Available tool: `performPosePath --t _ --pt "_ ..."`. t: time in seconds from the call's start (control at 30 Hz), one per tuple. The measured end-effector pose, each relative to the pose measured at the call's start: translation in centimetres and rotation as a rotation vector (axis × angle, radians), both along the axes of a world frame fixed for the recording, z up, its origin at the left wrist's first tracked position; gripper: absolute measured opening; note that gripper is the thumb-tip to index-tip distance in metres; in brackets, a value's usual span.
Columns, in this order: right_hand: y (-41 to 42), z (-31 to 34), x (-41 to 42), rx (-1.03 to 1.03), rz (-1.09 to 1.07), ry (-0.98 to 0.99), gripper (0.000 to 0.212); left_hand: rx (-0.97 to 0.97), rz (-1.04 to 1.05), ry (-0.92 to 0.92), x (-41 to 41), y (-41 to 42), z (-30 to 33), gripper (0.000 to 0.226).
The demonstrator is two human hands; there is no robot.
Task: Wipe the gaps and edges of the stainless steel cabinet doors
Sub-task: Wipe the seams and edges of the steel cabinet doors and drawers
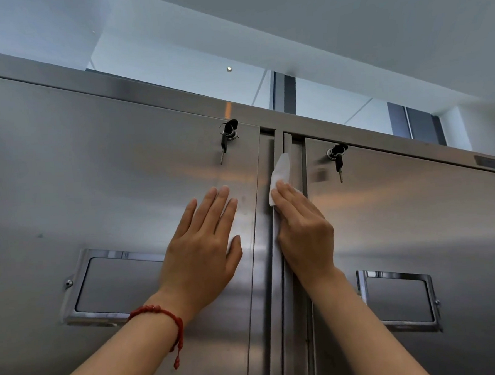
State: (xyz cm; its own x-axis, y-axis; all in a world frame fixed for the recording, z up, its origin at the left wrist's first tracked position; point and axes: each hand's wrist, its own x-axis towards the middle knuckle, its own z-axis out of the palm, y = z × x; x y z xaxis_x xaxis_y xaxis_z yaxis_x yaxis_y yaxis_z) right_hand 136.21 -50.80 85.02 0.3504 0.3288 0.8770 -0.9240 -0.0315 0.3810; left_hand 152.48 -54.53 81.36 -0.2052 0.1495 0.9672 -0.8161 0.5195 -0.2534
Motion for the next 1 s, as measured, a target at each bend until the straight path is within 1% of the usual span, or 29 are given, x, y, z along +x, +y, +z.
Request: performPosePath --t 0.2,0.4,0.63,0.87,1.0 --pt "0.5 1.3 0.2 -0.03 -0.03 0.016 0.032 -0.004 -0.007 0.005 0.0 0.1 0.1 0.056" --pt "0.1 -0.7 0.1 0.0 0.003 0.007 0.033 0.008 -0.003 0.003 0.0 0.2 0.0 0.056" --pt "0.7 0.4 -0.1 0.009 -0.039 0.036 0.034 0.009 -0.01 0.004 0.0 0.3 0.0 0.056" --pt "0.2 -1.4 -0.1 0.017 -0.014 0.015 0.036 0.018 -0.006 0.001 0.0 0.3 0.1 0.056" --pt "0.5 -0.7 0.0 0.018 -0.035 0.029 0.036 0.014 -0.01 0.005 0.0 0.2 0.0 0.056"
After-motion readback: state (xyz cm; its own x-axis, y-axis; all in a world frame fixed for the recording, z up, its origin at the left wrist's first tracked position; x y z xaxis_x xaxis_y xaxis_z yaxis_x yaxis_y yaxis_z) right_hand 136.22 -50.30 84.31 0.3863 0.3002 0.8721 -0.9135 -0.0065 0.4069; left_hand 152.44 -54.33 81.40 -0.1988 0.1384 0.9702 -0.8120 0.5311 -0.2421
